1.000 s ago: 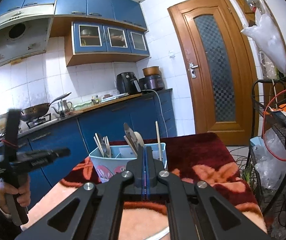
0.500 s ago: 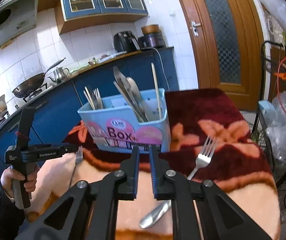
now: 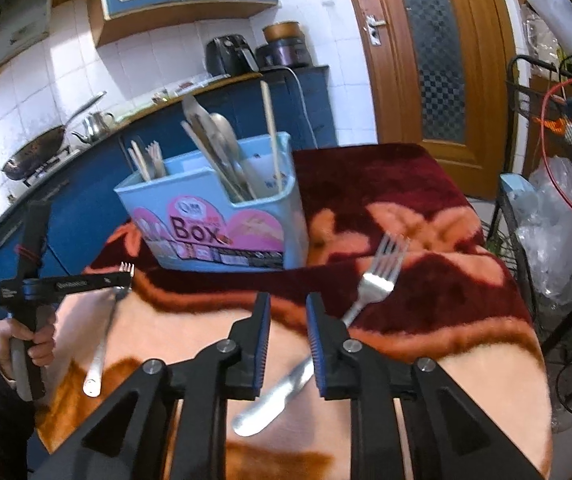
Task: Organize utensils
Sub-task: 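Grasp the last steel fork with the right gripper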
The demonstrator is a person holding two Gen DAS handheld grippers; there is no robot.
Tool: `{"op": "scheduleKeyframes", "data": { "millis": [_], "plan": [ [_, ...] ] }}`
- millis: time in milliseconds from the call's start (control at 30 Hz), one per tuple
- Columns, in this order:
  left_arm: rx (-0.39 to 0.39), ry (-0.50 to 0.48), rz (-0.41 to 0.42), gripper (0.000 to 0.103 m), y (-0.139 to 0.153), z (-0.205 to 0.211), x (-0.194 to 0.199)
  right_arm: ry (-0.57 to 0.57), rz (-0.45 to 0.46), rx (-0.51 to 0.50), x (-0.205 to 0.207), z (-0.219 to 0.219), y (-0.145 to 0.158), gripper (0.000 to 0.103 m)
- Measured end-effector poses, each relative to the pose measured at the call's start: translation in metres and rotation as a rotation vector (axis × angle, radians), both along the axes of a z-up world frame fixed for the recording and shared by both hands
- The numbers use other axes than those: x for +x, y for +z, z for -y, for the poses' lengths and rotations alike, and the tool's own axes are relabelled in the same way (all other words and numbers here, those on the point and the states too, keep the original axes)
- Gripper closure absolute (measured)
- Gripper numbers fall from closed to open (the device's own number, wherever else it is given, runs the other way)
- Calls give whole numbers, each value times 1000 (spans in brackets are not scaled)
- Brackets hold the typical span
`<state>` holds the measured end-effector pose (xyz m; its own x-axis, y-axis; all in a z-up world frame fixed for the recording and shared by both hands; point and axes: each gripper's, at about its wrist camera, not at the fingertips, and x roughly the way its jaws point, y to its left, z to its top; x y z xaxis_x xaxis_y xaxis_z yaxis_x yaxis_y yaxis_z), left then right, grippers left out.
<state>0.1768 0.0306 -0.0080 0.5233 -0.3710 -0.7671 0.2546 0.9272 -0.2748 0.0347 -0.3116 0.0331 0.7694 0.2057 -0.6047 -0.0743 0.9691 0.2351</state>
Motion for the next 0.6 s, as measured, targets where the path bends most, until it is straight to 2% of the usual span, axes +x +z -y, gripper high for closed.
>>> {"op": "scheduleKeyframes", "data": {
  "millis": [67, 300, 467, 600],
  "plan": [
    [-18, -2, 8, 100, 0, 0, -2, -16, -30, -5, 3, 5, -4, 78],
    [-19, 15, 41, 100, 1, 2, -8, -64, -147, 27, 22, 32, -20, 69],
    [-11, 17, 50, 100, 0, 3, -6, -93, -189, 45, 47, 51, -23, 65],
    [-9, 19, 54, 100, 0, 3, -7, -100, -200, 0, 67, 56, -27, 65]
  ]
}}
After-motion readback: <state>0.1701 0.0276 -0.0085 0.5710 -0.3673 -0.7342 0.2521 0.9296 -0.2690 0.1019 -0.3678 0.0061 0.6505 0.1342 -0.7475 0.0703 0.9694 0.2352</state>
